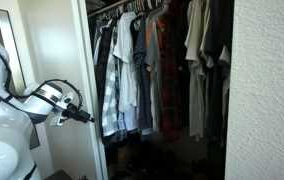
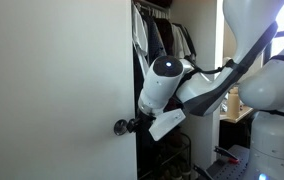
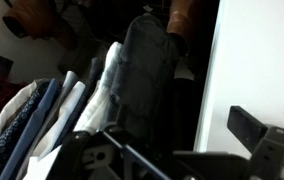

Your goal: Slide the closet door slightly to the right

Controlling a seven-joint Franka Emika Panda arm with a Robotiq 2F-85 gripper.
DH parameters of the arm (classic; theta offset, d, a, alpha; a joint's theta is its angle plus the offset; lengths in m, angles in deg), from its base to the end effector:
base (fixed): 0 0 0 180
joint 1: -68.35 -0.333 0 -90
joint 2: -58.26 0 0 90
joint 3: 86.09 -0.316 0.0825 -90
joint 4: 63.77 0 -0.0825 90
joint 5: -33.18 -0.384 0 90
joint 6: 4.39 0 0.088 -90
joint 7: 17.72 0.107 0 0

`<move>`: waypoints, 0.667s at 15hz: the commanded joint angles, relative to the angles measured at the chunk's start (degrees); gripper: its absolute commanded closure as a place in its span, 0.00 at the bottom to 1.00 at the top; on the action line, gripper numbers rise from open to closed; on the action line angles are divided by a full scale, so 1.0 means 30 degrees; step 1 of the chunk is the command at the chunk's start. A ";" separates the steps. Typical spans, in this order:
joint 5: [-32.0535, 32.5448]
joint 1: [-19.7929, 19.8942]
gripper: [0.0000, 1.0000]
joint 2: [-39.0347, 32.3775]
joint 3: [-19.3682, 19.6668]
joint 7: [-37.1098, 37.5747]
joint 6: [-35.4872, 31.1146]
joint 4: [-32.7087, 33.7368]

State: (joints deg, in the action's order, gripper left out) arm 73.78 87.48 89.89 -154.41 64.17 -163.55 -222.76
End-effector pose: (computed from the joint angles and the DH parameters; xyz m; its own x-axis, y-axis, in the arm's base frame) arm 0.2691 0.2873 0.2866 0.7371 0.1851 0.6500 -0.0291 -0.9522 0.3042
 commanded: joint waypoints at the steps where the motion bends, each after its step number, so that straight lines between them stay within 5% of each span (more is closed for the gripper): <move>1: 0.1194 0.1321 0.00 -0.0061 -0.0811 0.1173 -0.0398 0.0001; 10: 0.2580 0.0821 0.00 -0.0297 -0.0360 0.2586 0.1714 -0.0032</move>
State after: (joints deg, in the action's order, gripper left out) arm 78.77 89.76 89.66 -156.57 68.74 -162.40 -222.86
